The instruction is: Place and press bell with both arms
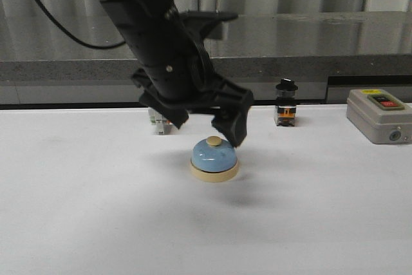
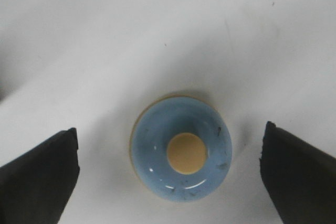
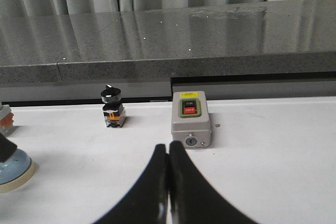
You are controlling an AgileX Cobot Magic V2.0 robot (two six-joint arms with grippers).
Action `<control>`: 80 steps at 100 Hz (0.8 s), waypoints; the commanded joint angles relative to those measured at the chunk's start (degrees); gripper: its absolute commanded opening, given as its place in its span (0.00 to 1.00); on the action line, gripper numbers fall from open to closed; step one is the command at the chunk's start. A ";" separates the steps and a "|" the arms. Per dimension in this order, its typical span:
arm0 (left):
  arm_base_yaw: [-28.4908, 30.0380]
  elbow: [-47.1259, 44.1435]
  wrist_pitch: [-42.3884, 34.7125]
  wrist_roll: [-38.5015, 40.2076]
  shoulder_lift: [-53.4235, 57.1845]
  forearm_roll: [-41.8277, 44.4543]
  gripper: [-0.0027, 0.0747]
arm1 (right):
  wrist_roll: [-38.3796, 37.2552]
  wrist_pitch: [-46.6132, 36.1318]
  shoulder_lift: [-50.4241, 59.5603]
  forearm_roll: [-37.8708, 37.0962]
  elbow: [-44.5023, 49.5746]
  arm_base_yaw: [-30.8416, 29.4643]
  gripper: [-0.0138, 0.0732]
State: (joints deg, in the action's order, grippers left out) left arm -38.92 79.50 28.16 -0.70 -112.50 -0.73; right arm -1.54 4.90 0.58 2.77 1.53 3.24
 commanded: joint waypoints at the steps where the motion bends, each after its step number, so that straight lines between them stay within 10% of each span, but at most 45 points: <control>1: 1.82 1.30 -1.87 0.16 6.97 -0.27 0.90 | 0.07 -4.90 0.96 -0.61 -0.81 -0.35 0.09; 80: 28.56 -37.14 -14.81 3.62 50.53 -2.04 0.90 | 0.07 -4.90 0.96 -0.61 -0.81 -0.35 0.09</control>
State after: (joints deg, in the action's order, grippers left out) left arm -11.13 44.72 18.17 2.21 -67.99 -1.73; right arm -1.54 4.90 0.58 2.77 1.62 3.24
